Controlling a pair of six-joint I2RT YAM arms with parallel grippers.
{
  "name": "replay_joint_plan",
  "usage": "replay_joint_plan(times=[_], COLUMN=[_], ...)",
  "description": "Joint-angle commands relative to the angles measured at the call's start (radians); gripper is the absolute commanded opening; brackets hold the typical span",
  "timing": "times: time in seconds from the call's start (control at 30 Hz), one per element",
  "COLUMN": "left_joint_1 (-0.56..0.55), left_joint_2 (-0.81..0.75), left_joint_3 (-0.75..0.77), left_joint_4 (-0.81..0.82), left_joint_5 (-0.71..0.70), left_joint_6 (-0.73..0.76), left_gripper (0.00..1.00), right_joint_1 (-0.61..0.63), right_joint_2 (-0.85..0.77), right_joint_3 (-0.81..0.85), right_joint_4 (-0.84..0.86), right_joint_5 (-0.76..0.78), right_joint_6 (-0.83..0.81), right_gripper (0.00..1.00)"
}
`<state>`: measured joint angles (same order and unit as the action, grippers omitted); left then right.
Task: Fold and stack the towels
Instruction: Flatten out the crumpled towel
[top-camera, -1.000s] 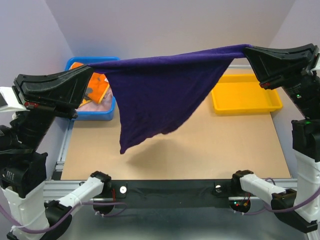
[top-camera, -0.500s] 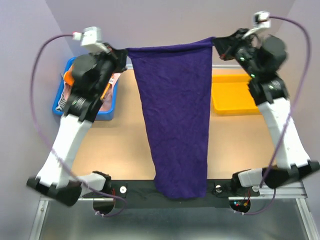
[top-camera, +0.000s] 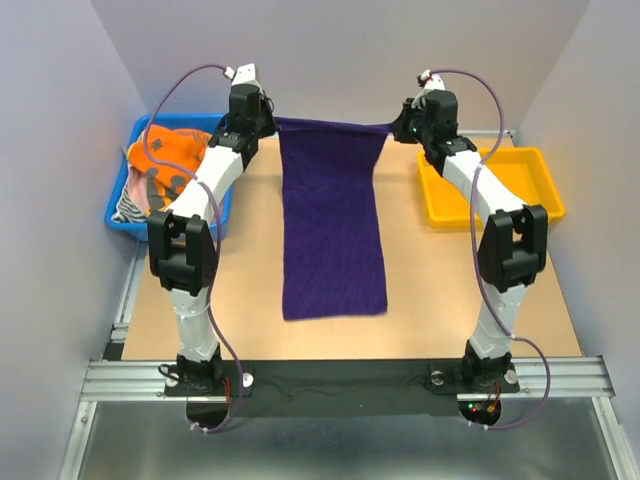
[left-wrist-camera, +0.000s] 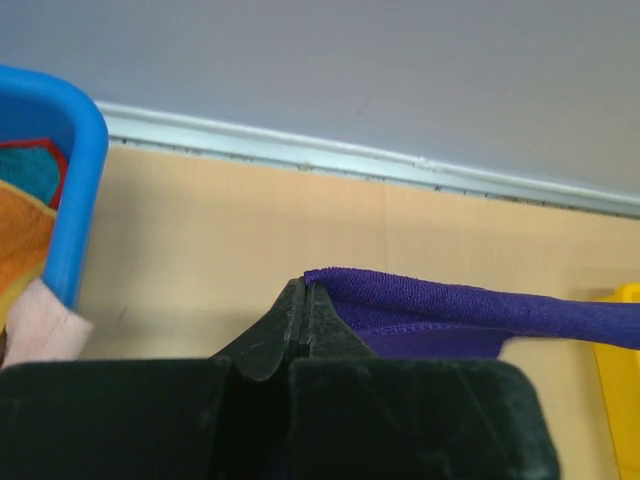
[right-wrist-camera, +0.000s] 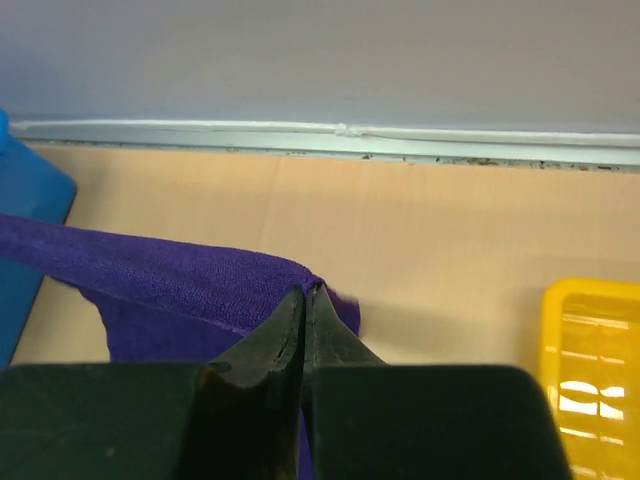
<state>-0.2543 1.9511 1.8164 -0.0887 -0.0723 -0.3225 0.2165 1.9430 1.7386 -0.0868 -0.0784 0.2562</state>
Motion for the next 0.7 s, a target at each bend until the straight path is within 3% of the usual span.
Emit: replay_joint_plan(times=[0.0,0.27,0.47,0.67], left_joint_1=[0.032,0.038,0.038,0.039], left_joint_2=[-0.005,-0.044,-0.159,-0.239], left_joint_3=[0.133,0.026,-0.24,-0.388], left_joint_4=[0.084,0.084,0.11,0.096], left_joint_5=[0.014,0.068,0.097,0.115], left_joint_6=[0.013,0.025,-0.012,-0.032], left_gripper=[0.0,0.0,0.0,0.0], right_joint_1=[-0.022,-0.022,-0.02,-0.02], right_joint_2=[0.054,-0.002,-0.107,-0.194], right_joint_3=[0.113,-0.033,-0.244,-0.404], right_joint_4=[0.148,0.167,0.171,0.17], right_joint_5=[-0.03,-0.08,-0.118,-0.159], right_joint_6=[-0.046,-0.012,0.028,0.081], right_gripper=[0.0,0.01,0.0,0.01])
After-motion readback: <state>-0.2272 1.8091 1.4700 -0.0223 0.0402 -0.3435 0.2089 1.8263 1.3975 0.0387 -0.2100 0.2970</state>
